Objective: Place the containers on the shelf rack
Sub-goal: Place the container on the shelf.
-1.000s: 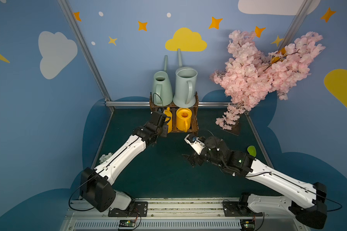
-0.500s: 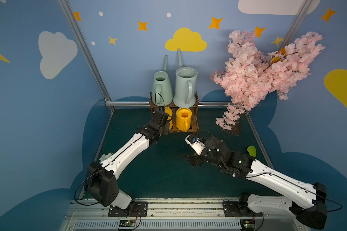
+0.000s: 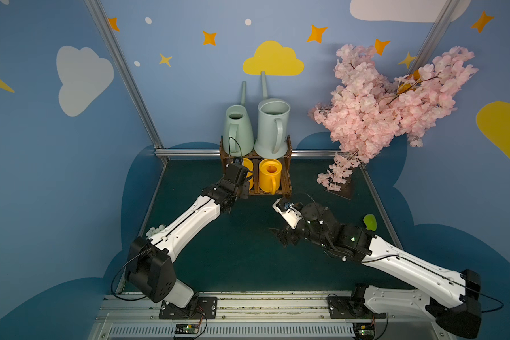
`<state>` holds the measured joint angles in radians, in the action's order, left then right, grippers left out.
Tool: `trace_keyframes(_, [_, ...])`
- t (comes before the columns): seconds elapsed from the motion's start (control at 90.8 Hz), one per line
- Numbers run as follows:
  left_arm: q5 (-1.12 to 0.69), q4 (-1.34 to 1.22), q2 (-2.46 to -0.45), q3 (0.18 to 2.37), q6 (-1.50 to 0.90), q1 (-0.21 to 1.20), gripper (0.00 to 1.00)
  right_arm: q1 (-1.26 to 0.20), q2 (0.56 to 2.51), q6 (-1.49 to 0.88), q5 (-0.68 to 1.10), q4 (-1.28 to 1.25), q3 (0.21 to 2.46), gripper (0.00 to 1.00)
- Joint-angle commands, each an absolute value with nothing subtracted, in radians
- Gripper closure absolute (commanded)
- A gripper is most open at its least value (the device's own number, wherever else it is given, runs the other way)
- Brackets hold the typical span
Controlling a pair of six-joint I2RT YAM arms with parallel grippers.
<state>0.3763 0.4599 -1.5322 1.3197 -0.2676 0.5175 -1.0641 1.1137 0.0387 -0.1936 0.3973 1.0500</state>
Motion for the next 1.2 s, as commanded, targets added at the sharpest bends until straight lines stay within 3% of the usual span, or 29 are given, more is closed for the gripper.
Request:
trace_keyframes(0.0, [0.327,0.510,-1.545,1.318,-0.303,0.518,0.70,-1.071,1.089,0.026,-0.204,0.376,1.035,0.02])
trace_keyframes(0.418, [0.250,0.576,-1.521,1.346,-0.325,0.521,0.61,-1.068,1.083,0.015,-0.222,0.367,1.025,0.02])
trace_keyframes(0.727, [0.170,0.629,-1.292,1.211,-0.215,0.478,0.38,-1.009,1.077,0.003,-0.256,0.356,1.027,0.02])
trace_keyframes(0.958, [0.144,0.494,-1.114,0.956,-0.054,0.335,0.17,-0.818,1.007,-0.041,-0.286,0.308,0.941,0.02])
trace_keyframes(1.189, [0.107,0.042,-1.106,0.623,0.129,0.254,0.00,-0.469,0.899,-0.128,-0.312,0.185,0.728,0.02])
